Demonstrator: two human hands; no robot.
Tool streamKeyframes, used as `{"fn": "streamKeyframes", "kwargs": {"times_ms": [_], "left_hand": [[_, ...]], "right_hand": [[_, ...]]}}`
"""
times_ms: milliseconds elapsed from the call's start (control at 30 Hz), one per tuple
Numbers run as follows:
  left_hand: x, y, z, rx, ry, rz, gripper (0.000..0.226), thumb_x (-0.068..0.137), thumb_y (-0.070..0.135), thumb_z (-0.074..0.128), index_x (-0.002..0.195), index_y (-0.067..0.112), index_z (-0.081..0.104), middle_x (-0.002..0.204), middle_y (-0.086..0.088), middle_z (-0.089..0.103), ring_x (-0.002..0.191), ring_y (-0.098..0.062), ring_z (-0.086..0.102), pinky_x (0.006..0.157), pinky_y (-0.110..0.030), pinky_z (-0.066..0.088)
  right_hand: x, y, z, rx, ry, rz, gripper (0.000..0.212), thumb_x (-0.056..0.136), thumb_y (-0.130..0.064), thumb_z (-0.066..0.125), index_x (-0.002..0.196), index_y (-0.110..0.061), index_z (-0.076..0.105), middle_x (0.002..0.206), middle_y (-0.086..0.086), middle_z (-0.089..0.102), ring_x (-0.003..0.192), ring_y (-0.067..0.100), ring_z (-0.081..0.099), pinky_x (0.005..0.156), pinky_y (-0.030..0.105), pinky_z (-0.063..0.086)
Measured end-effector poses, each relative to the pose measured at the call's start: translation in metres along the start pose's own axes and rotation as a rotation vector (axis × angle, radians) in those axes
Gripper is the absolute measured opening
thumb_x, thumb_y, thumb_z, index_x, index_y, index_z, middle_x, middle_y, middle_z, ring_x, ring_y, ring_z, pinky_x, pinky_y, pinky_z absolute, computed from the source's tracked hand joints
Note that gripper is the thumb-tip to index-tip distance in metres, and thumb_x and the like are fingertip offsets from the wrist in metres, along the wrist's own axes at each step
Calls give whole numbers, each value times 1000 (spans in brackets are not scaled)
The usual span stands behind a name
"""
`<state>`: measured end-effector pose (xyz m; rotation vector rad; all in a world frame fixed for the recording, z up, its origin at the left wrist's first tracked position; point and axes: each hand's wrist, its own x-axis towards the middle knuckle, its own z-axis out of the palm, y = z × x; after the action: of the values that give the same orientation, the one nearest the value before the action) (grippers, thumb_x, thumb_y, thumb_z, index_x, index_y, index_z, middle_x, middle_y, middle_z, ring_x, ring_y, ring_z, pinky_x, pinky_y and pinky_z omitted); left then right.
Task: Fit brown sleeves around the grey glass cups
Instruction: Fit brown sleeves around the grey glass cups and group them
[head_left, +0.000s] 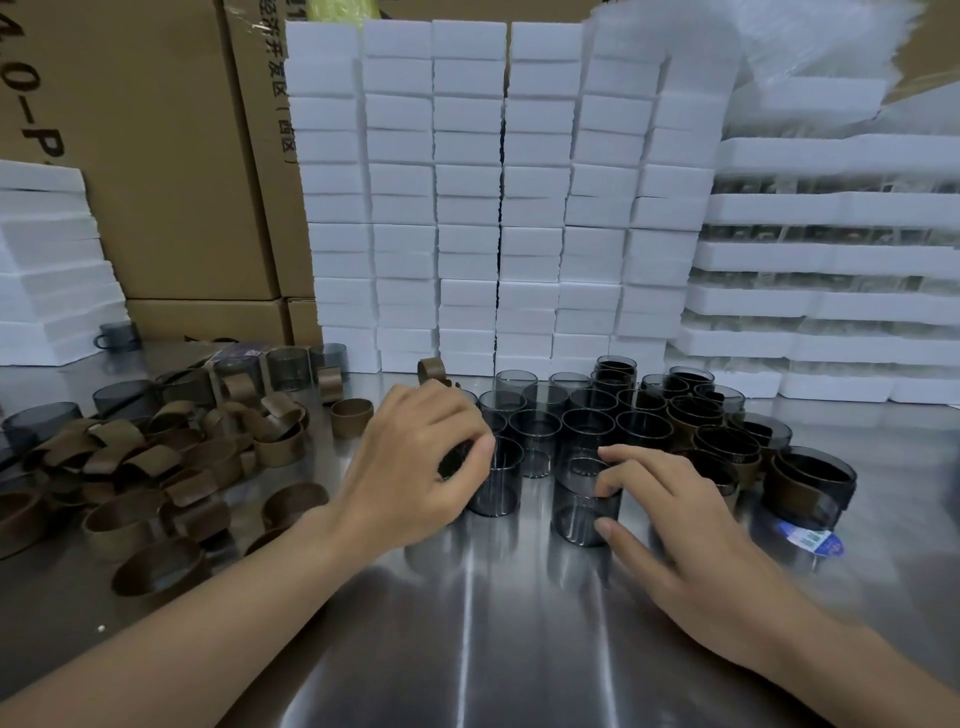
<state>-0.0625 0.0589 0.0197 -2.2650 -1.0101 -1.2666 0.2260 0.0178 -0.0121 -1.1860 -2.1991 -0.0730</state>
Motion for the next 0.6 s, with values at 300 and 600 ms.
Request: {"fn": "streamKeyframes", "kwargs": {"times_ms": [300, 600], "left_hand": [[2, 19, -3, 61, -157, 181, 12, 99, 28, 69, 93, 19, 76, 97, 9, 71, 93, -15, 65, 85, -34, 44], [-5, 72, 19, -342, -247, -291, 65, 98, 41, 61, 159, 41, 39, 151, 31, 43, 147, 6, 39, 120, -20, 36]], "right_hand": [[0, -6, -3, 64, -62, 91, 11, 102, -55, 49, 112, -53, 44, 137, -39, 42, 99, -8, 60, 84, 25, 47], [1, -4, 0, 158, 126, 82, 11, 103, -35, 63, 110, -43, 60, 111, -25, 59, 92, 4, 67, 71, 15, 46]]}}
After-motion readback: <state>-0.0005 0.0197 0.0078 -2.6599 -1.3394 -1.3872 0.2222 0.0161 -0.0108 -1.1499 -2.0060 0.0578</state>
